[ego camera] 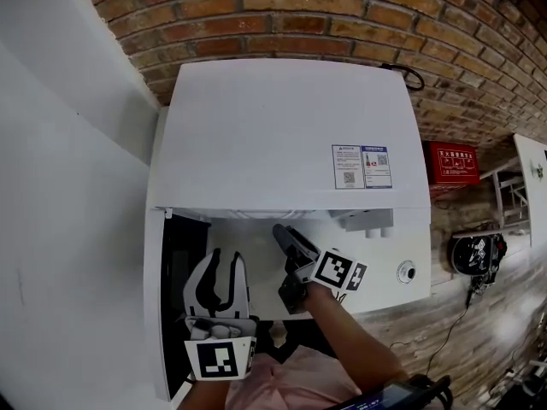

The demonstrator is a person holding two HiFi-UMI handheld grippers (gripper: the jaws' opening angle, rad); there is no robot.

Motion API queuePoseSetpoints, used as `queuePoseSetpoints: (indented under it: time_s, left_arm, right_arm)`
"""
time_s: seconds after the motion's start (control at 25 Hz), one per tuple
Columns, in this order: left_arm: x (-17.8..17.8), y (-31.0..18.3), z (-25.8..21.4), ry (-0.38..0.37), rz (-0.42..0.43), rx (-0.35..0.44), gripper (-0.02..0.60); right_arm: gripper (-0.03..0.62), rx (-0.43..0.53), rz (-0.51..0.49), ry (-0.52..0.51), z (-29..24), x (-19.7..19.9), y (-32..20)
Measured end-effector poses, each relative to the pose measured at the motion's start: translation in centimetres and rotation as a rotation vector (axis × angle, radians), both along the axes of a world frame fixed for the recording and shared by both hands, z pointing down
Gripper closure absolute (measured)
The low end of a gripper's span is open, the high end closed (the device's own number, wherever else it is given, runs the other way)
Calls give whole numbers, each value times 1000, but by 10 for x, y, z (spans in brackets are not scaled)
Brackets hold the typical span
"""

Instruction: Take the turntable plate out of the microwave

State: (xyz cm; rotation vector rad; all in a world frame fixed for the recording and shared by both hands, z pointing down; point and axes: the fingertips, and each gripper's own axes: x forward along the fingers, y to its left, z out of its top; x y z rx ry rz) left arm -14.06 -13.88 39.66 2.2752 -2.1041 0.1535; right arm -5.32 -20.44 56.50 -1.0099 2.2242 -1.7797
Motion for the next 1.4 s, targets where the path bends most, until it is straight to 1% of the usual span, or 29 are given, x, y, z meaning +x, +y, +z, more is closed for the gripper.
queuePoseSetpoints:
  time_s: [0.12, 0.16, 0.2, 0.24, 0.32, 0.4, 0.52, 0.68, 0.8, 0.88, 0.92, 1.0, 1.08, 1.16, 1.24, 1.36, 1.4]
  left_arm:
    - [2, 1, 3, 10, 4, -20, 469]
    - [2, 1, 4, 10, 5, -23, 469]
    - [2, 1, 5, 9, 6, -26, 469]
    - [2, 1, 6, 11, 6, -35, 469]
    - [3, 1, 9, 16, 7, -51, 469]
    - [4, 0, 9, 18, 10, -49, 469]
    - [7, -1, 8, 17, 20, -42, 469]
    - [9, 1, 8, 20, 25, -46, 469]
    - [9, 2, 7, 19, 25, -43, 469]
    - [7, 2, 6, 3, 24, -29, 469]
    - [6, 2, 5, -6, 22, -23, 469]
    - [5, 3, 5, 3, 16, -27, 469]
    - [5, 3, 4, 13, 12, -31, 469]
    - [4, 4, 4, 6, 7, -27, 469]
    - [1, 4, 5, -2, 2, -26, 469]
    - [1, 5, 8, 12, -5, -41, 469]
    - [1, 6, 8, 12, -7, -44, 469]
  right_arm:
    - [389, -73, 58, -91, 9, 0, -11]
    - [399, -87, 73, -117, 11, 0, -14]
    - [429, -95, 86, -141, 11, 0, -16]
    - [488, -97, 95, -163, 10, 0, -17]
    - [535, -100, 108, -192, 7, 0, -15]
    - [546, -124, 124, -184, 10, 4, -8]
    - [549, -134, 137, -161, 14, 13, 4]
    - [550, -141, 139, -169, 14, 16, 17]
    - [548, -112, 120, -180, 11, 15, 23]
    - [541, -64, 106, -209, 5, 11, 20]
    - [534, -56, 108, -209, 6, 11, 17]
    - [488, -81, 128, -191, 14, 14, 12]
    - [467, -98, 137, -190, 22, 13, 5]
    - [451, -93, 136, -212, 25, 10, -3]
    - [445, -88, 136, -223, 26, 8, -10]
    - [448, -72, 131, -286, 20, 0, -18]
    - [450, -78, 130, -283, 21, 0, -17]
